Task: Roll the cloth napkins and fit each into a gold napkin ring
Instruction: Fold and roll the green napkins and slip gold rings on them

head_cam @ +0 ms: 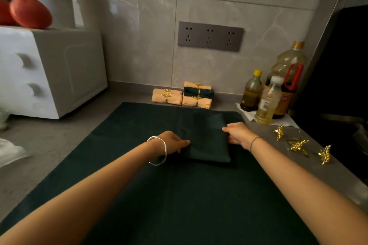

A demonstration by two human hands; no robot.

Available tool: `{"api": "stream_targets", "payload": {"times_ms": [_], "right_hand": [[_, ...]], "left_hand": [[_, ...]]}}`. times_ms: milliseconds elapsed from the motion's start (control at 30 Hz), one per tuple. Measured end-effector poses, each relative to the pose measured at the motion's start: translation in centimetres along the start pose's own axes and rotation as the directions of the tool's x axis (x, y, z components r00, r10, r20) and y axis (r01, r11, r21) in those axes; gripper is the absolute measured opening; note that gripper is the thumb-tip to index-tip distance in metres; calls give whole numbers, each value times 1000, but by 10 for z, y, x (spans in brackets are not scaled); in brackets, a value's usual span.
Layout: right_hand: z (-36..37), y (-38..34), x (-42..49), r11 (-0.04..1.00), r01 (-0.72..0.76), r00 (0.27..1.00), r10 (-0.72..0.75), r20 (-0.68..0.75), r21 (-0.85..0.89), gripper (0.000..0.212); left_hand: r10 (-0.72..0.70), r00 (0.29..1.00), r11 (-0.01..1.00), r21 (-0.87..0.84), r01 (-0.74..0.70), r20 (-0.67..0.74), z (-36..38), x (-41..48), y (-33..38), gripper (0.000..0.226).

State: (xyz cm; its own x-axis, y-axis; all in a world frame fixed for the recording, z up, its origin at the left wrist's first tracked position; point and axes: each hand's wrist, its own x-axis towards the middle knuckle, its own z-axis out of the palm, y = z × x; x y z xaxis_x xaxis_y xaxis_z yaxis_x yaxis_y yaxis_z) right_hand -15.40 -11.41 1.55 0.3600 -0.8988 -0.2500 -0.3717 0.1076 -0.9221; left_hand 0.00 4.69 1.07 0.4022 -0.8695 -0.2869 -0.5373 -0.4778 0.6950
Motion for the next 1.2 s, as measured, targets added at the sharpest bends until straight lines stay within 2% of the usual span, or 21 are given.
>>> {"api": "stream_targets", "payload": {"times_ms": [100, 200, 300, 400, 500, 567, 767, 900, 1033, 1200], "right_hand": [[-2, -2, -2, 999, -37, 999, 37, 27, 7, 42], [-11, -2, -17, 999, -45, 991, 49, 126, -29, 39], [-24, 5, -50, 986, 63, 961, -19, 276, -153, 33], [-35, 21, -85, 981, 159, 909, -103, 404, -108, 25], [-43, 38, -99, 950, 259, 868, -150, 474, -173, 46], [-45, 46, -103, 922, 322, 873, -201, 444, -215, 39], [-46, 63, -106, 914, 367, 901, -303, 310, -175, 20], [-43, 70, -97, 894, 359, 928, -313, 201, -267, 42], [-32, 66, -81, 846, 323, 943, -325, 69, -424, 44], [-20, 55, -67, 799, 284, 940, -340, -9, -531, 42]], "left_hand": [[1, 1000, 999, -55, -2, -21, 5, 1, 3, 31], [19, 999, 991, -134, -24, -40, 11, -2, 2, 29], [27, 997, 981, -191, -40, -70, 15, -8, 2, 27], [10, 995, 965, -259, -36, -100, 21, -12, 0, 24], [13, 992, 963, -266, -46, -123, 28, -17, 0, 24], [27, 992, 967, -248, -58, -123, 30, -20, -1, 25], [86, 991, 988, -121, -98, -99, 37, -26, -3, 30], [106, 989, 992, -56, -112, -101, 40, -27, -4, 32], [32, 999, 998, -49, -35, -43, 33, -24, 5, 34], [-95, 992, 994, -60, 90, -81, 20, -5, 20, 45]]}}
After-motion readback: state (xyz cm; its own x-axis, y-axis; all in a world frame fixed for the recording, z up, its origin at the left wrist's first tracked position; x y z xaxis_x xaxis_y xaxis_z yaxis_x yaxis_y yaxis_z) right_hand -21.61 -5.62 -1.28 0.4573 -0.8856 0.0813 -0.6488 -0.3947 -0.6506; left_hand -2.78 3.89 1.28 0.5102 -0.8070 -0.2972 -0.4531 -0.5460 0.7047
